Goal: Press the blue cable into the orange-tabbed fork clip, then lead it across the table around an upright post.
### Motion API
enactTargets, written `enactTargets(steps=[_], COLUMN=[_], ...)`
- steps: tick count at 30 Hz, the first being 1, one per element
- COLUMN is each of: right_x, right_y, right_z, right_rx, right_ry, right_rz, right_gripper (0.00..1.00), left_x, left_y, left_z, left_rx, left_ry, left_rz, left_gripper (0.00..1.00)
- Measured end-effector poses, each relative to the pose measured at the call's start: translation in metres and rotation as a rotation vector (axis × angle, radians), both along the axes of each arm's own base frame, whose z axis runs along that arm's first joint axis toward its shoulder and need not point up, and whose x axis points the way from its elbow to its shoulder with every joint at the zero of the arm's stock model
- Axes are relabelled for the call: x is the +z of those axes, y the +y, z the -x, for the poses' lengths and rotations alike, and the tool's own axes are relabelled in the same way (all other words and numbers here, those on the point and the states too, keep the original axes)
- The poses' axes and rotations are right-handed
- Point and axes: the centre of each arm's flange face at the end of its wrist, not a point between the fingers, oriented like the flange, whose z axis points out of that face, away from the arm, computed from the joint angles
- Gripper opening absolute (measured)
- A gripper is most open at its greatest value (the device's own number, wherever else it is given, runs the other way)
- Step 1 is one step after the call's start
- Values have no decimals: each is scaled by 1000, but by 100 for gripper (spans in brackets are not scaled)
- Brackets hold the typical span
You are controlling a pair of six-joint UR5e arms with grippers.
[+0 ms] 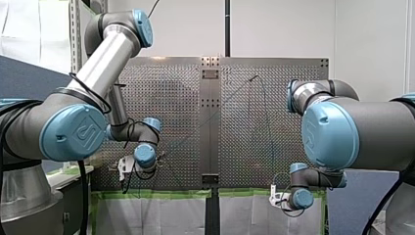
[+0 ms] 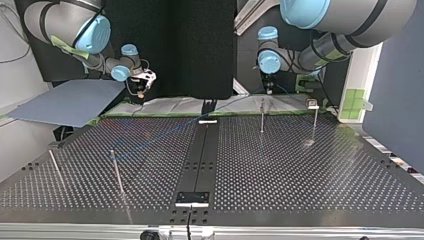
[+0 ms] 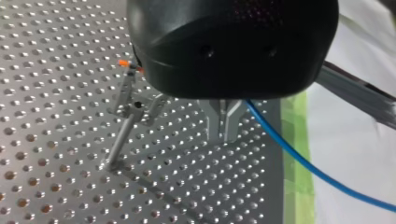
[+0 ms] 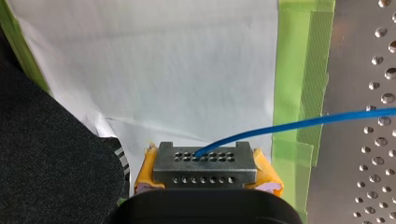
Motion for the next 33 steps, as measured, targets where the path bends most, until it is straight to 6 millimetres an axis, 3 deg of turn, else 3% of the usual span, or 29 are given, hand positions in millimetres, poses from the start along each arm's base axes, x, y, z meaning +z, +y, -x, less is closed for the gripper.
enactTargets(steps=[9, 27, 33], right_x=[1, 2, 2], right_y=[-1, -4, -5], right_z=[0, 2, 2], right_rx=[-4, -24, -28], right_ry=[2, 12, 13], right_rz=[3, 8, 9], right_gripper=[0, 0, 0], left_x=[-1, 9, 1], left_y=[1, 0, -1], left_z=[3, -20, -27], left_rx=[-9, 6, 4], left_ry=[40, 29, 57], left_rz=[-28, -38, -52], left_gripper=[0, 0, 0])
